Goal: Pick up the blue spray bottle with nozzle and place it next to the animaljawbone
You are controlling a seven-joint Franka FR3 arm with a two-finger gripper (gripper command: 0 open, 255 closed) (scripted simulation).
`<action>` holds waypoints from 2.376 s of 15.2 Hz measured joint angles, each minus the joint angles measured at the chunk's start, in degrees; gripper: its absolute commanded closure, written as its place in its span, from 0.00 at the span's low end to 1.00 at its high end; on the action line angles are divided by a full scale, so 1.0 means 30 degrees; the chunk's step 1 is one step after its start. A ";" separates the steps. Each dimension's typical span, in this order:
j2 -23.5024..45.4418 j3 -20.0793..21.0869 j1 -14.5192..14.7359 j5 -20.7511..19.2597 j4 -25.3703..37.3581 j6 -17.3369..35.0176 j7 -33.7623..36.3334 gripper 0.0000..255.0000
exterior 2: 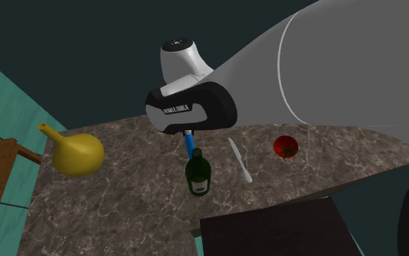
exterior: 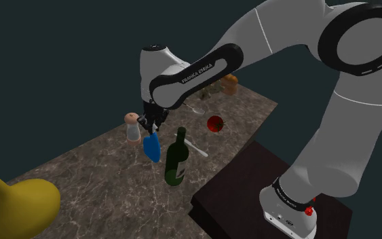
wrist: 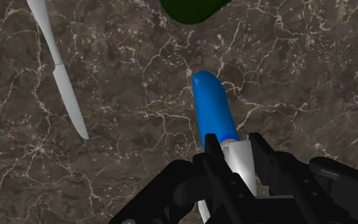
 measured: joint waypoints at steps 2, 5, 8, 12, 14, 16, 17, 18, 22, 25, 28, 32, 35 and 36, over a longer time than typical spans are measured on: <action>-0.0001 -0.0001 0.0000 0.0000 0.0001 0.0000 0.0000 1.00; -0.0003 -0.0001 -0.0002 0.0000 -0.0002 0.0003 -0.0001 1.00; -0.0298 0.0040 -0.0050 0.0131 0.0191 -0.0484 -0.0111 1.00; -0.0970 0.0125 -0.0121 0.0389 0.0351 -0.1284 -0.0269 1.00; -0.1222 0.0159 -0.0137 0.0491 0.0578 -0.1755 -0.0325 1.00; -0.1464 0.0188 -0.0152 0.0584 0.0766 -0.2174 -0.0377 1.00; -0.1583 0.0191 -0.0174 0.0628 0.0923 -0.2442 -0.0430 1.00; -0.1744 0.0223 -0.0160 0.0688 0.1019 -0.2694 -0.0420 1.00; -0.2152 0.0248 -0.0204 0.0846 0.1550 -0.3617 -0.0549 1.00; -0.2597 0.0274 -0.0237 0.1003 0.1740 -0.4234 -0.0643 1.00; -0.2905 0.0272 -0.0280 0.1116 0.2237 -0.5021 -0.0760 1.00; -0.3144 0.0291 -0.0282 0.1200 0.2934 -0.5951 -0.0794 1.00; -0.3354 0.0298 -0.0291 0.1271 0.3524 -0.6737 -0.0837 1.00; -0.3439 0.0310 -0.0284 0.1299 0.3680 -0.6979 -0.0834 1.00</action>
